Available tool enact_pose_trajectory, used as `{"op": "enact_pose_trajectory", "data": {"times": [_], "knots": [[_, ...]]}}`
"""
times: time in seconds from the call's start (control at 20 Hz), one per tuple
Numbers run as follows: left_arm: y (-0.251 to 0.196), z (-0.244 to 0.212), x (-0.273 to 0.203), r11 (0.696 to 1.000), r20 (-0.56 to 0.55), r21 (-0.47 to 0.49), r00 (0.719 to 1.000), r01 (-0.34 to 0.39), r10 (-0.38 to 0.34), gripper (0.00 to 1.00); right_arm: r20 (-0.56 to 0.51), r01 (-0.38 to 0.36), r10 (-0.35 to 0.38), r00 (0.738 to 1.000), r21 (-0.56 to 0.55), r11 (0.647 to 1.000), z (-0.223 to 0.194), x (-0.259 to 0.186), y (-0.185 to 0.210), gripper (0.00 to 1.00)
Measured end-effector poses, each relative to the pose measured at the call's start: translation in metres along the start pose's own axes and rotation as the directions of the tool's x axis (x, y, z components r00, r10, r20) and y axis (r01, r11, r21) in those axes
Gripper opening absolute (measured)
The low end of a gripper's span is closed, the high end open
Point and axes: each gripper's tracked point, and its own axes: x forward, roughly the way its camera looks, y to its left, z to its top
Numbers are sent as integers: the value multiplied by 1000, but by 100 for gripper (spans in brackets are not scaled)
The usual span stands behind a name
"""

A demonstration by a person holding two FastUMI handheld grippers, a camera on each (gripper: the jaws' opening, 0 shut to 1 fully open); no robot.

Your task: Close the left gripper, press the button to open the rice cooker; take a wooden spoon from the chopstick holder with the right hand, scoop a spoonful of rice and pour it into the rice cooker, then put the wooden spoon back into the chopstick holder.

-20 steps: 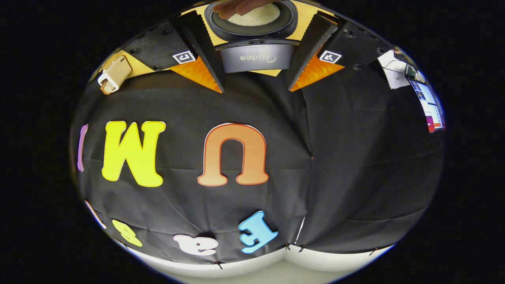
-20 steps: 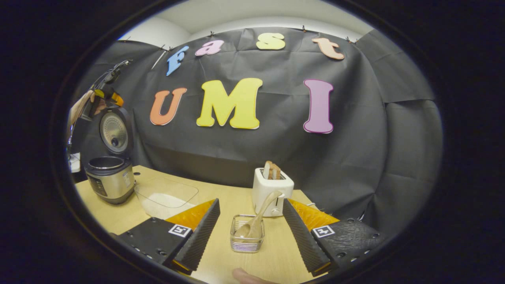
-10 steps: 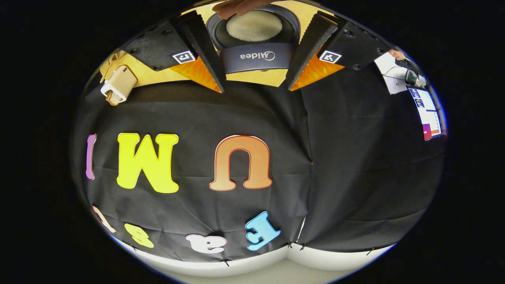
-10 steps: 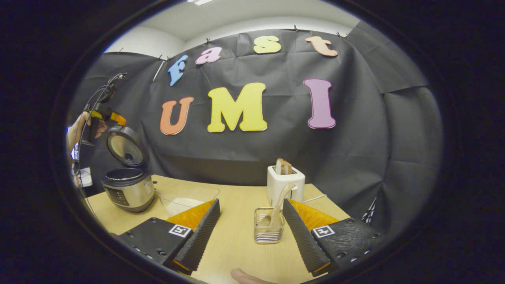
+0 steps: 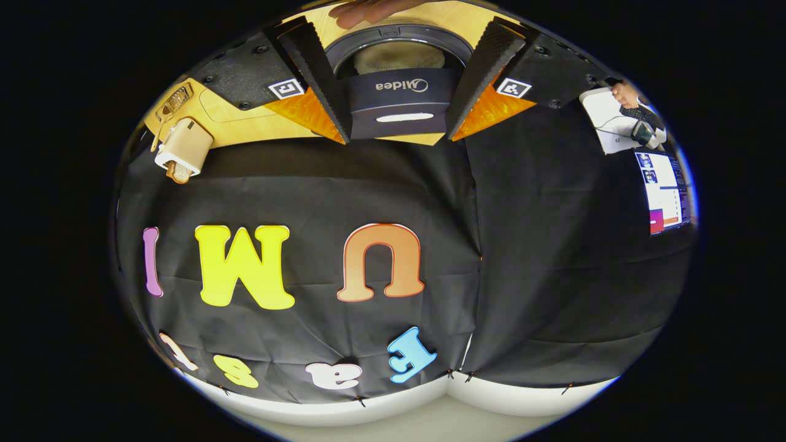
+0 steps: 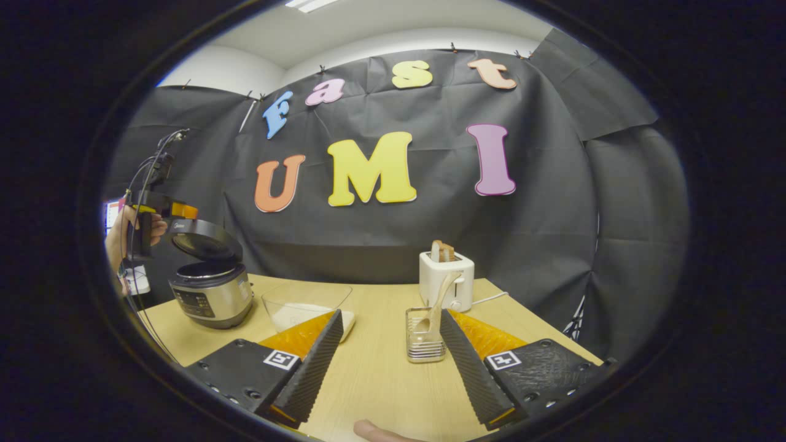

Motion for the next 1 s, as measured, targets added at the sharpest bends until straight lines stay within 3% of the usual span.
{"op": "enact_pose_trajectory", "data": {"times": [0.85,1.0], "knots": [[-11,-101,-2,1000,-191,-19,981,24,-28,98,-1,-11,11,1000,-39,999,-2,-15,14,96],[-12,-97,-2,1000,-141,-20,990,14,-17,98,-13,-18,17,1000,-40,999,-7,-14,16,96]]}}
